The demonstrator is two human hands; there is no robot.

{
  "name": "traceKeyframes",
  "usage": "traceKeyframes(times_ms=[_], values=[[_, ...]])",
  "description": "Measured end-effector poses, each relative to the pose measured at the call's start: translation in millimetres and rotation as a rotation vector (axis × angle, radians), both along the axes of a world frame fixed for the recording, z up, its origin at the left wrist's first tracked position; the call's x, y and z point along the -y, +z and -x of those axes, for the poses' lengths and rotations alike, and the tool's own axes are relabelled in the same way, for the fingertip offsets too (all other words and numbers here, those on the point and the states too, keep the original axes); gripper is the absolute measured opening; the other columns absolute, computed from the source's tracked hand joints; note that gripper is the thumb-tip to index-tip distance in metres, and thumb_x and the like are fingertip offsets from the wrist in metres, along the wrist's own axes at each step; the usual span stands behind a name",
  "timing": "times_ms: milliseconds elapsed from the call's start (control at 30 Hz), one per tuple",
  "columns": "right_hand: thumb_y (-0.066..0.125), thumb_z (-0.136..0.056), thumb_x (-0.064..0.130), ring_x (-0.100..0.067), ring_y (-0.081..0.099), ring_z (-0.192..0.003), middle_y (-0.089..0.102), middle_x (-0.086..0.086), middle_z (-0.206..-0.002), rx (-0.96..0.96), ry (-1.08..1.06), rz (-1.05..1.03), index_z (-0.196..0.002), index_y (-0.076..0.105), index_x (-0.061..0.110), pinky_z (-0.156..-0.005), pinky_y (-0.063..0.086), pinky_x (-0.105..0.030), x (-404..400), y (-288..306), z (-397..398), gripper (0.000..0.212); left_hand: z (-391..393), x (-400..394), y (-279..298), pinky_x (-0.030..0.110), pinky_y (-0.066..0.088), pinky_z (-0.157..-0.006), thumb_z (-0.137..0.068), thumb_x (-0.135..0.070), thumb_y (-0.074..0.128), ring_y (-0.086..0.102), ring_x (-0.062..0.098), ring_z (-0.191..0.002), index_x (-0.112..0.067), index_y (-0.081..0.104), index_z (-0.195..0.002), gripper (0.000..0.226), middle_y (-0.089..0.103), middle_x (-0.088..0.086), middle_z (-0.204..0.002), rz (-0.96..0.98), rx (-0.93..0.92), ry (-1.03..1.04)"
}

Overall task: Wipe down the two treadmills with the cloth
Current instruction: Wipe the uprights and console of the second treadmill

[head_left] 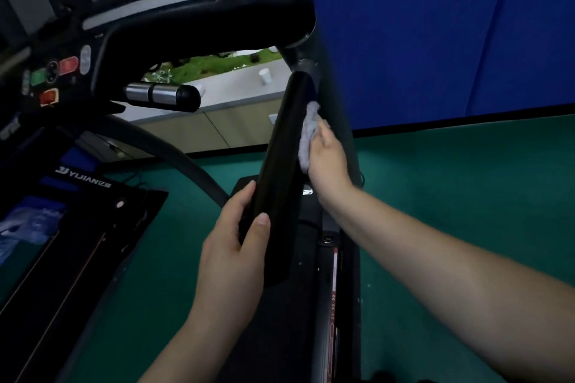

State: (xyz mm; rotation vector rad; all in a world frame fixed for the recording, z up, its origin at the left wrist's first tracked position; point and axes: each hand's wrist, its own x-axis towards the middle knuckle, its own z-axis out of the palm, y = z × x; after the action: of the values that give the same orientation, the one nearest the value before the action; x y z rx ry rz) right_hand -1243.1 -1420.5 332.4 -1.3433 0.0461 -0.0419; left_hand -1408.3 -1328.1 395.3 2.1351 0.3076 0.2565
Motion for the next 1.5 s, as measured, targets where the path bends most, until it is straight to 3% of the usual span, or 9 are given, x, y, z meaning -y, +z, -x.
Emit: traceKeyframes(times_ms=[200,333,567,700,967,1067,1200,1367,1500], values=[[0.035,-0.102,0.014,0.0,0.026,-0.141,0.031,0.013,-0.154,0.189,0.053,0.008,-0.147,0.036,0.026,-0.116,0.023,-0.022,-5,2,28,0.046,0,4,3,0.037,0.048,-0.1,-0.095,-0.027,0.053,0.057,-0.005,-0.112,-0.042,0.052,-0.133,0.041,0.061,-0.025,-0.121,0.004,-0.018,0.056],[0.035,-0.103,0.017,-0.006,0.041,-0.131,0.034,0.009,-0.153,0.08,0.072,0.084,-0.147,0.037,0.025,-0.081,0.031,0.008,3,16,-26,0.045,1,8,7,0.03,0.046,-0.098,-0.083,-0.036,0.05,0.055,-0.006,-0.115,-0.04,0.054,-0.132,0.049,0.061,-0.025,-0.123,0.017,-0.026,0.072],[0.035,-0.099,0.025,-0.018,0.046,-0.126,0.046,-0.002,-0.139,-0.006,0.119,0.12,-0.147,0.033,0.019,-0.107,0.039,-0.033,4,-2,10,0.049,0,9,3,0.036,0.049,-0.095,-0.08,-0.033,0.053,0.061,0.003,-0.109,-0.038,0.061,-0.125,0.046,0.067,-0.02,-0.116,0.073,-0.008,0.137],[0.042,-0.098,0.016,0.009,0.031,-0.128,0.035,0.018,-0.141,0.081,0.271,0.125,-0.148,0.034,0.026,-0.097,0.024,0.005,19,-7,85,0.051,1,11,5,0.044,0.048,-0.101,-0.081,-0.034,0.055,0.062,0.007,-0.111,-0.038,0.062,-0.124,0.045,0.067,-0.018,-0.117,0.091,-0.003,0.158],[0.063,-0.09,0.016,0.01,0.051,-0.102,0.053,0.005,-0.112,0.427,0.113,0.401,-0.114,0.065,0.02,-0.088,0.034,-0.001,51,49,109,0.025,9,14,16,0.018,0.043,-0.094,-0.096,-0.028,0.052,0.057,-0.003,-0.107,-0.03,0.065,-0.121,0.028,0.064,-0.017,-0.116,0.001,0.121,0.208],[0.053,-0.096,0.022,0.006,0.054,-0.104,0.055,0.004,-0.117,0.424,0.161,0.335,-0.115,0.062,0.022,-0.091,0.039,-0.006,26,76,118,0.021,15,15,33,0.013,0.048,-0.084,-0.097,-0.039,0.048,0.062,-0.008,-0.099,-0.034,0.067,-0.11,0.023,0.07,-0.018,-0.105,0.223,0.248,0.154],[0.034,-0.098,0.038,-0.004,0.052,-0.124,0.058,0.003,-0.131,0.37,0.357,0.231,-0.128,0.059,0.019,-0.109,0.04,-0.031,-16,84,131,0.043,11,-1,40,0.037,0.056,-0.079,-0.097,-0.032,0.053,0.071,0.016,-0.089,-0.021,0.063,-0.113,0.022,0.073,0.001,-0.097,0.527,0.245,0.082],[0.038,-0.095,0.043,0.004,0.053,-0.117,0.064,0.013,-0.121,0.414,0.308,0.443,-0.112,0.07,0.022,-0.103,0.038,-0.015,-23,89,122,0.041,-5,-52,27,0.032,0.058,-0.057,-0.093,0.003,0.048,0.072,0.026,-0.072,0.001,0.059,-0.122,0.031,0.072,0.019,-0.093,1.232,0.236,0.305],[0.057,-0.092,0.024,-0.002,0.046,-0.119,0.049,0.011,-0.128,0.198,0.029,0.698,-0.122,0.06,0.03,-0.107,0.035,-0.024,-9,76,109,0.031,-3,-90,-10,0.036,0.057,-0.077,-0.098,-0.01,0.046,0.07,0.016,-0.092,-0.019,0.058,-0.106,0.017,0.069,0.002,-0.103,0.79,0.391,0.411]])
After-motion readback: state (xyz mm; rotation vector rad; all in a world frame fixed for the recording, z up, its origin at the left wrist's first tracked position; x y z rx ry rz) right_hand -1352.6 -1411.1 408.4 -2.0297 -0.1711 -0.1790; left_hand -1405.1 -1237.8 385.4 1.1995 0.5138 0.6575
